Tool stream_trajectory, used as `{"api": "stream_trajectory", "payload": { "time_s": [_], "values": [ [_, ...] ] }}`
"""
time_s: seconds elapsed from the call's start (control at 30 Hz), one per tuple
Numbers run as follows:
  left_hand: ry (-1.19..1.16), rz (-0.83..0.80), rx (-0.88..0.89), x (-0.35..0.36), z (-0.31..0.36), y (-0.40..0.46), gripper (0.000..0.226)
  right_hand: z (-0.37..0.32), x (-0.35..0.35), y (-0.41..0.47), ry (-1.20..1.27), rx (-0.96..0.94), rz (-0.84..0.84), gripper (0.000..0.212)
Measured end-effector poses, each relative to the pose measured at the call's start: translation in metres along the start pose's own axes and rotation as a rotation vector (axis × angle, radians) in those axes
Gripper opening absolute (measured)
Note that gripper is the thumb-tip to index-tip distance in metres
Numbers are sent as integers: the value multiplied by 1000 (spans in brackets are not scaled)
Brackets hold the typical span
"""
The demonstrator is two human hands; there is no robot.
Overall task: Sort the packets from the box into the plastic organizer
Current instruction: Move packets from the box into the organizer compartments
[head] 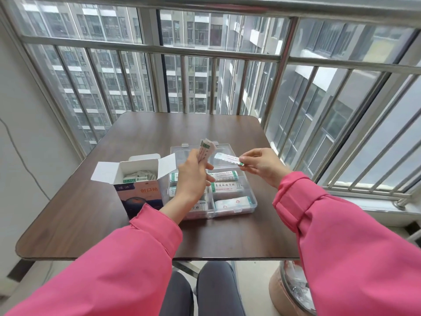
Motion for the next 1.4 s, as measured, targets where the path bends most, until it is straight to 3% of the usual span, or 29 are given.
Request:
{"api": "stream_trajectory", "payload": {
  "time_s": [0.2,0.3,0.53,0.7,0.73,0.8,0.87,0.9,0.93,1.0,1.13,1.27,1.4],
  "values": [
    [43,36,-4,2,-1,5,14,8,14,17,-509,-113,-10,14],
    [48,45,-16,1,-4,8,11,3,16,17,-704,-194,0,4],
    [13,24,-38,3,-8,9,9,2,22,14,-879,-305,-5,6],
    [-211,-96,-101,5,-7,7,13,2,22,16,-1072,-400,56,13],
    [-253,-114,-120,6,-6,6,14,-2,21,14,-1015,-418,91,15],
    [-305,-138,-150,7,-4,4,17,-10,19,6,-644,-394,74,24],
    [-332,-164,-171,9,-2,2,18,-16,23,-4,-236,-319,-58,20],
    [-336,-187,-172,10,-1,2,16,-18,25,-7,-168,-315,-115,12],
    [-335,-212,-167,12,1,0,13,-19,27,-11,-176,-332,-142,4],
    [-337,-252,-156,15,4,-1,3,-19,29,-13,-223,-366,-128,10],
    [-425,-245,-210,14,3,-2,27,-17,29,-15,-181,-349,-87,14],
    [-324,-115,-186,6,-4,3,17,-14,28,-15,-168,-326,-56,24],
    [-314,3,-184,1,-3,6,13,-12,19,-11,-215,-293,34,20]
  ]
}}
Point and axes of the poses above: each hand's wrist, its own y-axis towards the middle knuckle, its own x-axis out of the palm, z = x × y, the point moved 4 cm from there along y, towards the middle knuckle, and after that the axes turned 2 degrees about -y, right-handed, at the moved point
